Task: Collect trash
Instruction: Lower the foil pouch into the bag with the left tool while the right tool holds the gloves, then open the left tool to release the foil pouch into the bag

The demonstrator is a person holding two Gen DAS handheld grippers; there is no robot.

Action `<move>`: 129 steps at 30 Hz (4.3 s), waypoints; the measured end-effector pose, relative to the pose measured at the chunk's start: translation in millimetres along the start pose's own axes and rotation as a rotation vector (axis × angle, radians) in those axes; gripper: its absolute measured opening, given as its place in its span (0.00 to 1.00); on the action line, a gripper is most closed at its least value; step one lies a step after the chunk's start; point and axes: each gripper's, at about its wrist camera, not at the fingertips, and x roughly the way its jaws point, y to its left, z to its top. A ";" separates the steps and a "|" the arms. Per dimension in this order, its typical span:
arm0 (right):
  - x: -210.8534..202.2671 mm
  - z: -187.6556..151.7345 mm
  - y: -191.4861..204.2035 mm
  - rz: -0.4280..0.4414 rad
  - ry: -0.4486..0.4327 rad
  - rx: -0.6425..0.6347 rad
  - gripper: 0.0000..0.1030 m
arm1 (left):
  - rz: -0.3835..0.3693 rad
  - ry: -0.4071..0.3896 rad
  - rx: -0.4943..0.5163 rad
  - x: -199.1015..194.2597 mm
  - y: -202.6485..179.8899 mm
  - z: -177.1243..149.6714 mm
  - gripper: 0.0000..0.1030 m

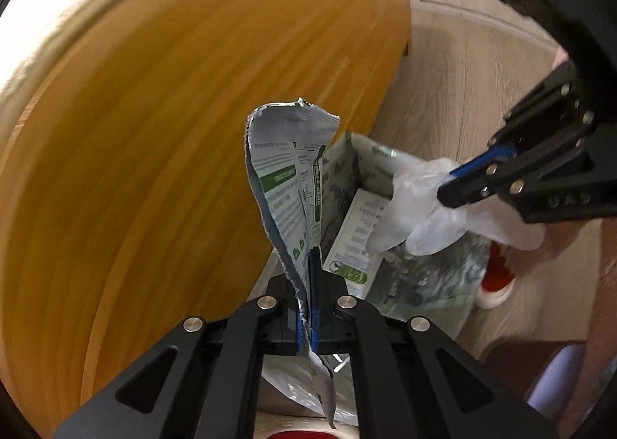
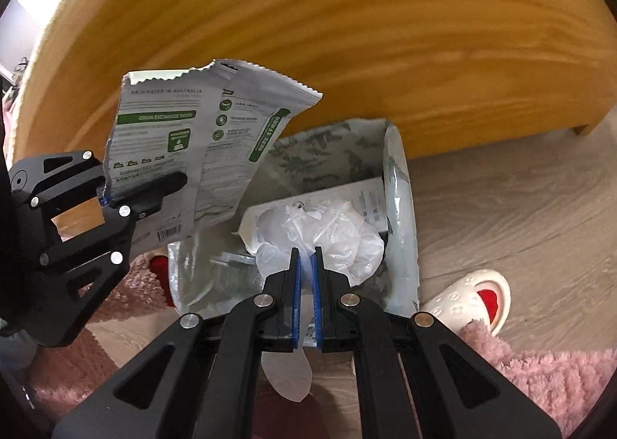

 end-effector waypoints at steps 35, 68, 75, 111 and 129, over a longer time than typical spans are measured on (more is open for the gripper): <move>47.3 22.5 -41.0 0.046 0.098 0.078 0.05 | -0.056 0.225 0.111 91.9 6.2 21.1 0.00; 50.1 24.6 -45.8 0.050 0.104 0.104 0.05 | 0.017 0.298 0.200 121.8 -7.4 25.4 0.00; 50.3 24.7 -46.8 0.053 0.105 0.107 0.05 | 0.010 0.317 0.207 128.2 -8.9 28.1 0.00; 50.7 23.8 -44.4 0.048 0.105 0.095 0.05 | -0.017 0.323 0.166 118.7 -1.2 29.0 0.00; 53.8 24.4 -42.3 0.031 0.118 0.089 0.05 | -0.055 0.373 0.136 144.7 1.6 20.6 0.02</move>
